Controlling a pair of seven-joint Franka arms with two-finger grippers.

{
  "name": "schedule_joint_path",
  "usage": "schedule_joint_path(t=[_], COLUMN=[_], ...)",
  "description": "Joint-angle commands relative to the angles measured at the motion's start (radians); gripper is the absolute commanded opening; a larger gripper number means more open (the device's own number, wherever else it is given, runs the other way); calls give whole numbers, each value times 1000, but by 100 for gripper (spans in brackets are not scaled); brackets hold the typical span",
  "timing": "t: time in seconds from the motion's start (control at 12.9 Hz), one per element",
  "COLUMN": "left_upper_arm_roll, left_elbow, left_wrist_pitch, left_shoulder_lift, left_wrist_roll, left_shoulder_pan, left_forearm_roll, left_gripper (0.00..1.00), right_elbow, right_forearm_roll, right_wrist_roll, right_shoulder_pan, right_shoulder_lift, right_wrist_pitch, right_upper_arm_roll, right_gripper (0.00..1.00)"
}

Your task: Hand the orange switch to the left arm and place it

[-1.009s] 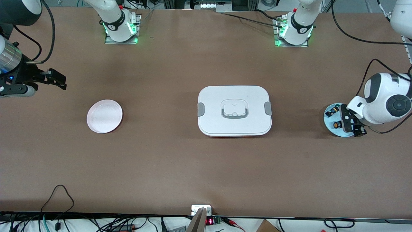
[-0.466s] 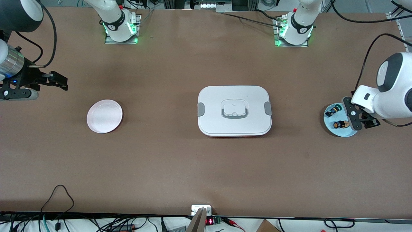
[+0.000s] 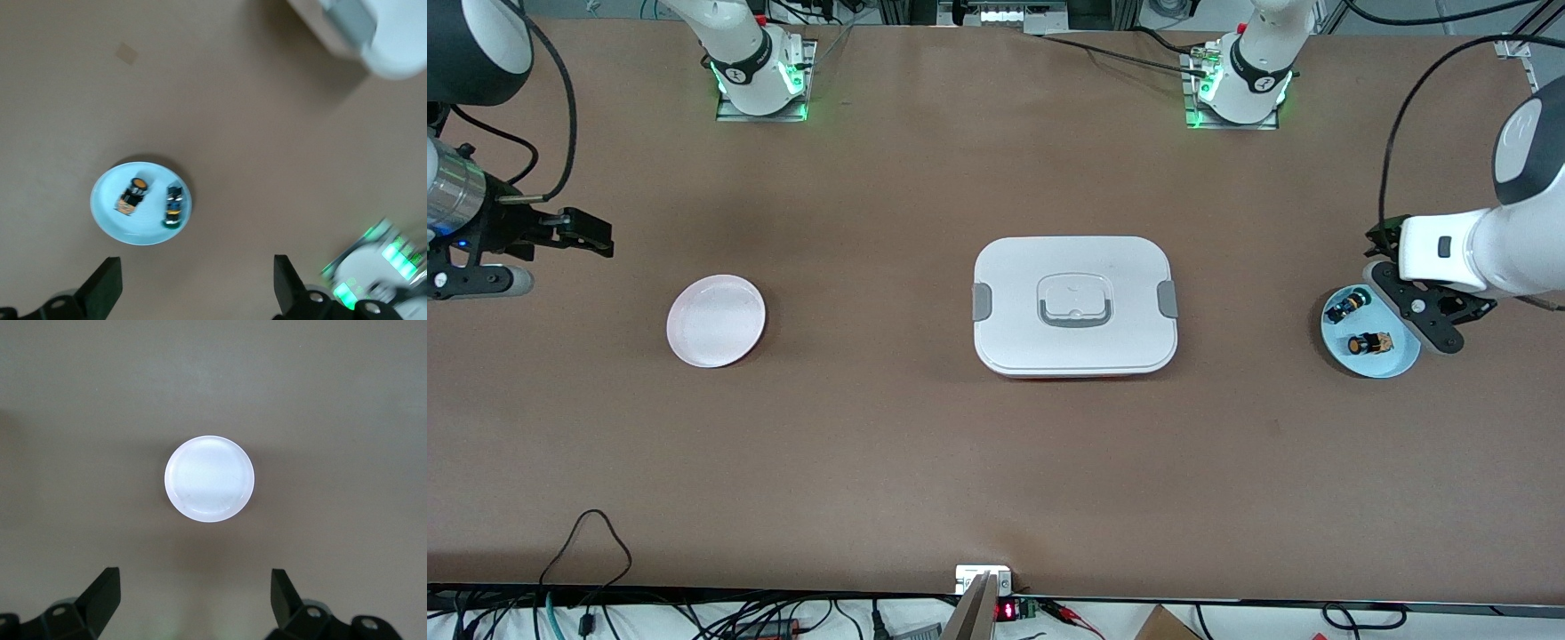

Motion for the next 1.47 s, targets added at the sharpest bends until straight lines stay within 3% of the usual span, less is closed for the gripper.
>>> schedule_joint_path(t=[0.0, 0.16, 0.23, 0.39, 0.47, 0.62, 0.78, 0.93, 1.4], left_upper_arm_roll=[155, 255, 351, 515, 558, 606, 639, 639, 623], left_elbow=[1, -18, -41, -73, -103, -180, -254, -327, -320], left_wrist_pitch=[-14, 23, 47, 95, 103, 106, 126, 182, 173], left_shoulder_lift=[-93, -148, -174, -213, -240, -324, -395, -440, -431], left_wrist_roll=[-288, -417, -418, -415, -415, -445, -499, -514, -638], left_shoulder_pan=[-126, -208, -280, -402, -439, -492, -519, -516, -509], left_forearm_roll=[-125, -156, -177, -242, -247, -247, -248, -285, -308], left_gripper=[100, 100, 100, 100, 100, 100, 100, 100, 100], right_elbow=[-144, -184, -196, -216, -215, -210, -209, -209, -204], right_forearm_roll=[32, 32, 32, 27, 27, 16, 15, 15, 27], right_wrist_roll=[-10, -10, -12, -12, -12, 1, 4, 4, 4], right_shoulder_pan=[-49, -55, -74, -135, -134, -100, -2, 6, -3], right_shoulder_lift=[-100, -129, -137, -149, -149, -142, -137, -137, -137], right_wrist_pitch=[112, 144, 142, 145, 141, 139, 138, 136, 136], right_upper_arm_roll=[22, 23, 36, 118, 122, 114, 28, 11, 8], right_gripper=[100, 100, 100, 100, 100, 100, 100, 100, 100])
